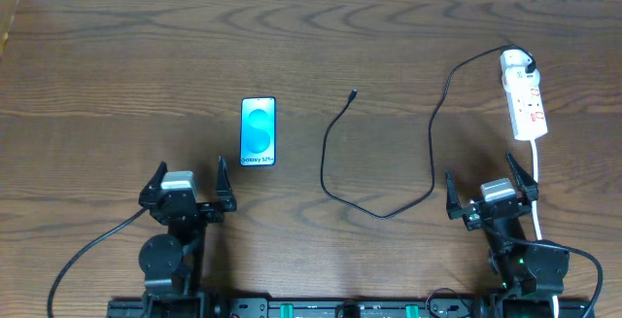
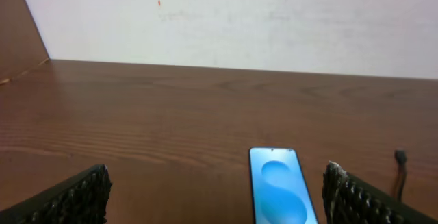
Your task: Plug charger to phone and switch on socket
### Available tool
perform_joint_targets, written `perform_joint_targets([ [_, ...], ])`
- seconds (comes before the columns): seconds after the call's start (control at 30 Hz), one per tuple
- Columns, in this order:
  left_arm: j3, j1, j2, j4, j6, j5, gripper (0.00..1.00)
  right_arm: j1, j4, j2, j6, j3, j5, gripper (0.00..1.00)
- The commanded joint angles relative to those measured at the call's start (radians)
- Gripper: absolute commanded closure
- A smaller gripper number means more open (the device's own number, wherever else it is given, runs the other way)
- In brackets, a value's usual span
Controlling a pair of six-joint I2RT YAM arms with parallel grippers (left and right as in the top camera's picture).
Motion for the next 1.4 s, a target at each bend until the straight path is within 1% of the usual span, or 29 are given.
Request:
perform_joint_targets([
  [0.0, 0.069, -0.004, 0.052, 0.001, -0.036, 0.000, 0.02, 0.005, -0.003, -0.006, 0.000, -0.003, -0.006, 0.01],
  [0.1, 0.120, -0.004, 0.122, -0.008, -0.052, 0.003, 0.02, 0.005, -0.003, -0.006, 0.000, -0.003, -0.006, 0.01],
  [0.3, 0.271, -0.004, 0.287, -0.082, -0.066, 0.003, 0.02, 0.005, -0.003, -0.006, 0.000, -0.003, -0.006, 0.01],
  [0.7, 0.599, -0.004, 0.672, -0.196, -0.088, 0.163, 0.02, 0.005, -0.003, -0.006, 0.000, -0.003, -0.006, 0.01],
  [0.87, 0.777, -0.005, 0.854, -0.306, -0.092, 0.221, 0.02, 0.005, -0.003, -0.006, 0.000, -0.003, -0.006, 0.01],
  [1.13, 1.113, -0.025, 1.168, -0.576, -0.095, 0.238, 0.02, 0.005, -0.003, -0.006, 0.000, -0.003, -0.006, 0.01],
  [1.23, 1.193, -0.057, 1.259, -0.631, -0.093, 0.234, 0.02, 0.005, -0.003, -0.006, 0.000, -0.003, -0.006, 0.01],
  [1.37, 1.253, -0.092, 1.371, -0.687, -0.092, 0.228, 0.02, 0.005, -0.003, -0.006, 0.000, -0.003, -0.006, 0.01],
])
